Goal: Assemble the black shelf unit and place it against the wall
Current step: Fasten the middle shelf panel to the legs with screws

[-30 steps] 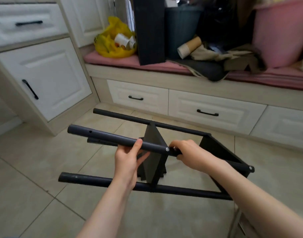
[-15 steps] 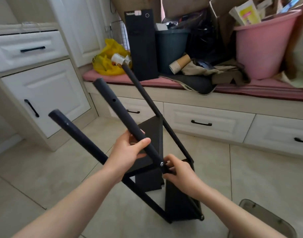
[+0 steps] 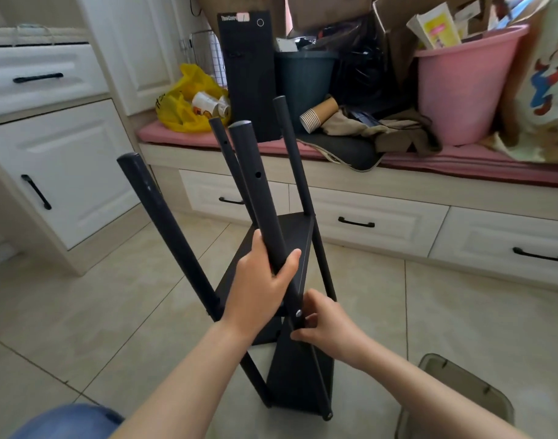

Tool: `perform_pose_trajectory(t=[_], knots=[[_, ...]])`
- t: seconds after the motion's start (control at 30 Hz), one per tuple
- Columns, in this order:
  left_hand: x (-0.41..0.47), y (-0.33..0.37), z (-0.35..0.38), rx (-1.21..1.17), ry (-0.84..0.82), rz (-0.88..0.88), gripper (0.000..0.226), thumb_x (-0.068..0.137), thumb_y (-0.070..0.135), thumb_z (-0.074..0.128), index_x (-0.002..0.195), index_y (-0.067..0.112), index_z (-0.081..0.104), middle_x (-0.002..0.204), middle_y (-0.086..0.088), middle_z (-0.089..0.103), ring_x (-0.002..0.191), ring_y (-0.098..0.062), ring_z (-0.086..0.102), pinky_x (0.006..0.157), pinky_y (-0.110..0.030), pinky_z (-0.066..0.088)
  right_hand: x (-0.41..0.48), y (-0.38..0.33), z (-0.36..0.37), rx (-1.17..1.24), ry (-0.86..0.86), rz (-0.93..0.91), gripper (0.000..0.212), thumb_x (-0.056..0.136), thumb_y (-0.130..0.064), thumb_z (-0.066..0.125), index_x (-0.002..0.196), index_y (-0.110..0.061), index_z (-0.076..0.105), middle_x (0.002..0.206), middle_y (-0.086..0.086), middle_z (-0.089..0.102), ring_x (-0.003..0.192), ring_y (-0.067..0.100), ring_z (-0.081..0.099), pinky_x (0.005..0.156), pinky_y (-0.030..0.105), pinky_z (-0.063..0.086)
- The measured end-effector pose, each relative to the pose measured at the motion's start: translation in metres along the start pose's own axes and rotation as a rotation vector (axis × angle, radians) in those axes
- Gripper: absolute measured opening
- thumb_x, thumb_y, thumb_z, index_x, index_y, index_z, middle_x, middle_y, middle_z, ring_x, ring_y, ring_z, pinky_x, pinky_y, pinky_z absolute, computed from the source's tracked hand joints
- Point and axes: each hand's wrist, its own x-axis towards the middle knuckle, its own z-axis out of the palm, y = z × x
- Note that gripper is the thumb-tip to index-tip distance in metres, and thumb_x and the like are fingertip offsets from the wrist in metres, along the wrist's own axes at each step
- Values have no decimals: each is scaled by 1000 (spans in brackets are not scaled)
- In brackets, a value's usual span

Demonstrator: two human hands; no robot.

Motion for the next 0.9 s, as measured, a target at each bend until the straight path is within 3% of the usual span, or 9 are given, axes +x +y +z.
perform_pose_trajectory(t=[0.17, 0.3, 0.4, 0.5, 0.63, 0.73, 0.83, 0.9], knots=[[-9, -4, 11, 16, -74, 9, 25, 95, 24, 67, 107, 14, 47, 62, 11, 50, 56, 3, 60, 52, -12, 46, -7, 12, 1, 0, -1, 7, 38, 76, -18, 84, 99, -24, 54, 97, -8, 63, 88, 9, 65, 77, 25, 57], [-15, 2, 7, 27, -121, 30, 24, 94, 24, 69, 103, 14, 49, 64, 13, 49, 60, 5, 60, 56, -12, 47, -10, 18, -12, 20, -101, 33, 38, 76, -21, 83, 106, -18, 58, 104, -1, 67, 94, 14, 68, 83, 37, 60], [-16, 5, 4, 0, -139, -1, 22, 94, 22, 69, 101, 15, 49, 66, 12, 50, 63, 5, 60, 58, -10, 46, -10, 13, -28, 108, -236, 96, 34, 82, -15, 77, 111, -10, 59, 111, 6, 68, 99, 16, 70, 84, 37, 60], [-18, 8, 1, -1, -191, -29, 21, 95, 23, 68, 101, 18, 48, 70, 10, 52, 66, 9, 60, 60, -10, 48, -8, 5, -49, -7, -287, 66, 29, 88, -16, 72, 116, -11, 65, 112, 1, 71, 102, 14, 69, 89, 33, 58], [-19, 7, -5, 24, -246, -43, 24, 96, 23, 66, 90, 29, 43, 71, 7, 51, 67, 7, 59, 61, -10, 48, 5, 6, -74, 12, -61, 85, 24, 92, -16, 68, 116, -12, 66, 108, 0, 72, 97, 12, 69, 82, 26, 58], [-20, 4, -9, 70, -287, -20, 25, 96, 25, 66, 87, 28, 43, 67, 6, 49, 60, -2, 55, 60, -15, 49, 16, 10, -91, 114, 176, 134, 22, 95, -17, 64, 116, -12, 62, 106, 4, 69, 95, 18, 69, 78, 31, 58], [-25, -1, -12, 108, -295, 20, 27, 96, 23, 65, 83, 27, 41, 60, 3, 44, 53, -9, 48, 54, -21, 46, 27, 14, -107, 121, 354, 172, 36, 94, -23, 64, 127, -14, 52, 116, 5, 64, 103, 21, 64, 87, 39, 56], [-28, -2, -15, 128, -306, 51, 27, 95, 23, 65, 84, 30, 42, 65, -5, 47, 56, -19, 50, 54, -29, 48, 32, 13, -117, 106, 385, 200, 54, 94, -29, 64, 140, -15, 40, 129, 6, 58, 113, 22, 59, 98, 44, 51]])
